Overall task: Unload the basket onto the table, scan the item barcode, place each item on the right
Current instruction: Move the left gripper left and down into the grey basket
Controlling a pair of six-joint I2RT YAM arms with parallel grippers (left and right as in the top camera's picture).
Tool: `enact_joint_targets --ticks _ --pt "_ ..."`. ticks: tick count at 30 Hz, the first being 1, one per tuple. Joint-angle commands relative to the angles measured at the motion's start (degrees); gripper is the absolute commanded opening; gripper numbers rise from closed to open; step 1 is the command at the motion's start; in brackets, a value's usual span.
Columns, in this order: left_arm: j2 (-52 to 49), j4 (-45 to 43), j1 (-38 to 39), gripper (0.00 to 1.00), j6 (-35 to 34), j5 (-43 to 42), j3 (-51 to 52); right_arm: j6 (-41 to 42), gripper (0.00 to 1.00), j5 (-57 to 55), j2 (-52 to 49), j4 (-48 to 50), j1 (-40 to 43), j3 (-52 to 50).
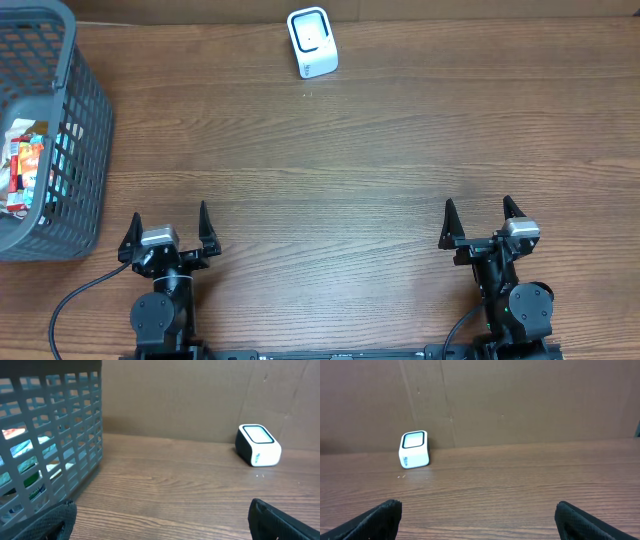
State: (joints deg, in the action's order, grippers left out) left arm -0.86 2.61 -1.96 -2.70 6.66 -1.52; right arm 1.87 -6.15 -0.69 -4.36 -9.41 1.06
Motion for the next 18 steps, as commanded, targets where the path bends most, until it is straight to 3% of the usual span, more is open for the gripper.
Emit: enact_joint_targets --ticks 1,10,18 --pt "0.5 1.7 0.1 1.0 1.5 -2.1 -6.2 -0.2 1.0 0.3 0.5 0.2 0.2 -0.6" --pt "-1.8 8.2 0.1 1.0 1.5 -2.2 -27.3 -0.2 1.0 0.3 0.5 0.2 0.2 -0.6" --pt "-13.6 19.6 0.1 1.0 6.4 -2.2 -54.9 -0.2 1.0 0.3 0.5 0.2 0.2 -0.6"
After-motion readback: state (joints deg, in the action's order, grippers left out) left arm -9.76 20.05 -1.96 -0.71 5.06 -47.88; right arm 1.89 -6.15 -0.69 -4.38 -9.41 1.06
